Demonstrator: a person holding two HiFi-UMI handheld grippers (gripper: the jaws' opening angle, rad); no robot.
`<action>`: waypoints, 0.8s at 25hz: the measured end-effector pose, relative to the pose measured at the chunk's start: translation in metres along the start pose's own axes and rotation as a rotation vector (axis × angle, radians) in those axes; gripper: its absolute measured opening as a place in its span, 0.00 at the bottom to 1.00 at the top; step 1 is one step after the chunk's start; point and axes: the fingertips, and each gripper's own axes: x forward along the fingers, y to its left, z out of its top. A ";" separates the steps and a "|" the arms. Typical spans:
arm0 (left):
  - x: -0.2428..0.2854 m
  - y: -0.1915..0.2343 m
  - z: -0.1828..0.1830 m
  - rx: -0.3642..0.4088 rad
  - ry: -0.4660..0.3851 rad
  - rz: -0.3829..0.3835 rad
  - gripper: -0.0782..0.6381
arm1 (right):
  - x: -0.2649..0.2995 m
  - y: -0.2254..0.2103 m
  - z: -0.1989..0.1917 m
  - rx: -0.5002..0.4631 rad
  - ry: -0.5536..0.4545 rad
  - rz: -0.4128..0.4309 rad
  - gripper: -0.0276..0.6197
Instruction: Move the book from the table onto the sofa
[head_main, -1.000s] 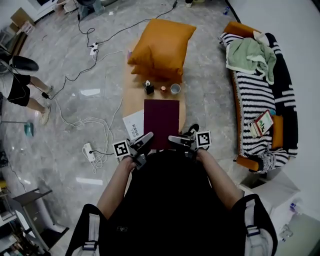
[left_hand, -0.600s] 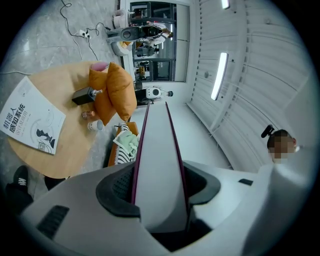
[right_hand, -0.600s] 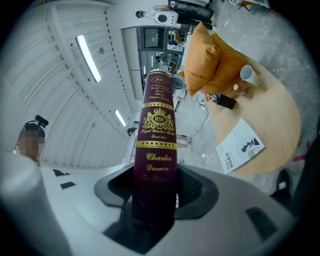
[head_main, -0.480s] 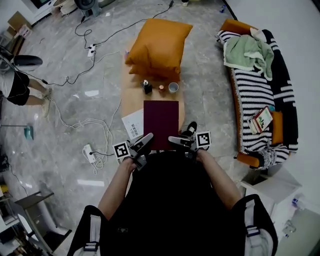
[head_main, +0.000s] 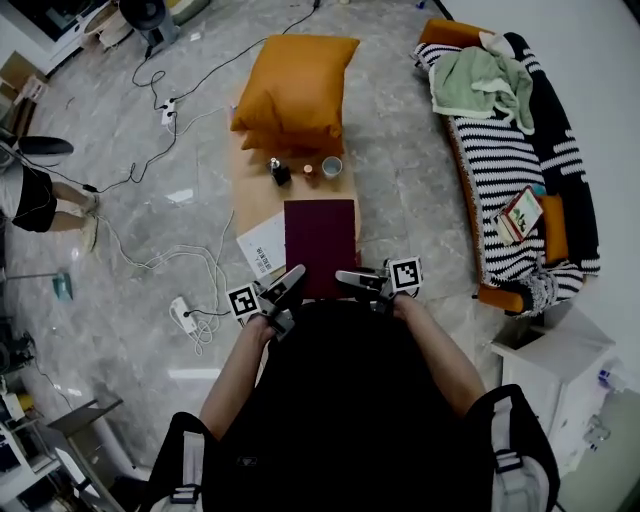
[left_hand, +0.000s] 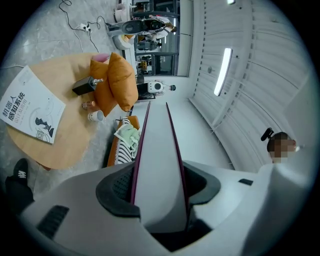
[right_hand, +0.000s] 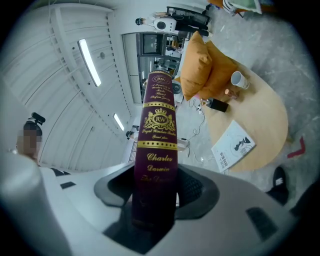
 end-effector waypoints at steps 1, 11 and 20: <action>0.003 -0.001 -0.003 -0.001 0.005 0.001 0.42 | -0.004 0.001 0.000 -0.003 -0.010 0.002 0.39; 0.073 -0.019 -0.064 0.046 0.168 0.007 0.42 | -0.095 0.018 -0.002 -0.032 -0.177 0.001 0.39; 0.139 -0.027 -0.164 0.011 0.369 -0.025 0.42 | -0.211 0.025 -0.032 -0.022 -0.390 0.021 0.39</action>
